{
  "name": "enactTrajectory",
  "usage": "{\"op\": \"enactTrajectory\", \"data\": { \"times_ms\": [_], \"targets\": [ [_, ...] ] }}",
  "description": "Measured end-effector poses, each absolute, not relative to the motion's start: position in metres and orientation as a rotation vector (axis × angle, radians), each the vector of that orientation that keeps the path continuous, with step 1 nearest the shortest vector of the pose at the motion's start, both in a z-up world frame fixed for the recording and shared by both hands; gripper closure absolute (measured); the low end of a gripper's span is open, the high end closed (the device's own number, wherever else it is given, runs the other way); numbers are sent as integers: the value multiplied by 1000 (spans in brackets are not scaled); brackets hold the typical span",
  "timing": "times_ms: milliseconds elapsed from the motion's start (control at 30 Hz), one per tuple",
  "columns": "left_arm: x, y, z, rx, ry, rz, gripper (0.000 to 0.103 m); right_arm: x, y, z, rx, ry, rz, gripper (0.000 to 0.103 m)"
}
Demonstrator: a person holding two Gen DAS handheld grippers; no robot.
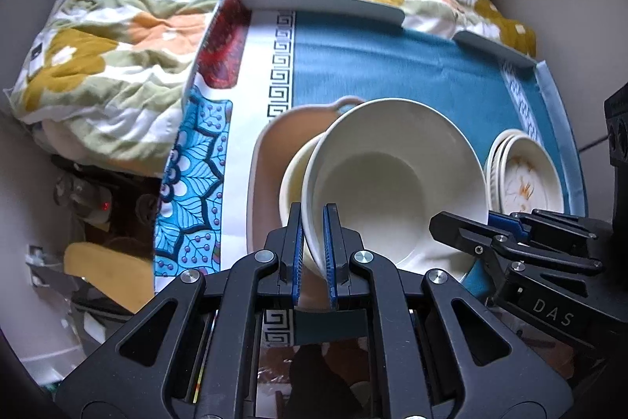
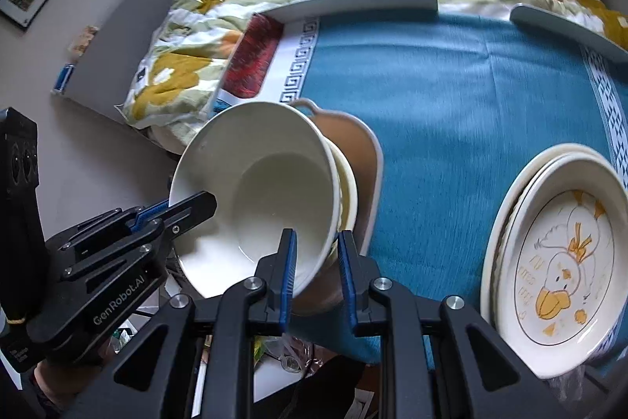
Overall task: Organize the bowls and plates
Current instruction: 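Carry the white bowl and lower it into the cream bowl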
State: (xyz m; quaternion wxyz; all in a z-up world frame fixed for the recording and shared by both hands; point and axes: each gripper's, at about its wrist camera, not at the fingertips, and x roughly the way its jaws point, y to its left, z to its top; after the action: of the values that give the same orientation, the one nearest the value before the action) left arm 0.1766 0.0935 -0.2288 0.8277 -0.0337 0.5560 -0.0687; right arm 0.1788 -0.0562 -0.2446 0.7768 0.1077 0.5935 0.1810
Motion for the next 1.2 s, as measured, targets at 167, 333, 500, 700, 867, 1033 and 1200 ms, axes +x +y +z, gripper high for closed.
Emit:
{"op": "enactTrajectory", "data": {
  "times_ms": [167,333,500,700,867,1033,1200],
  "targets": [
    [182,94,-239,-46,1197,-158,95,182,-51,-251,222,1300,367,84],
    [187,92,-244,-12,1212,-160,95,182,-51,-254,227,1309,350,83],
    [189,86,-245,36,1212,-151,95,182,-51,-253,226,1312,345,83],
    [190,83,-246,77,1211,-135,95,181,-52,-253,234,1312,350,83],
    [190,81,-247,103,1209,-117,94,180,-52,-253,230,1314,355,83],
    [189,81,-247,108,1210,-115,94,178,-53,-250,230,1306,354,83],
    [186,85,-243,107,1200,-121,94,176,-54,-248,236,1300,350,83]
  ]
}}
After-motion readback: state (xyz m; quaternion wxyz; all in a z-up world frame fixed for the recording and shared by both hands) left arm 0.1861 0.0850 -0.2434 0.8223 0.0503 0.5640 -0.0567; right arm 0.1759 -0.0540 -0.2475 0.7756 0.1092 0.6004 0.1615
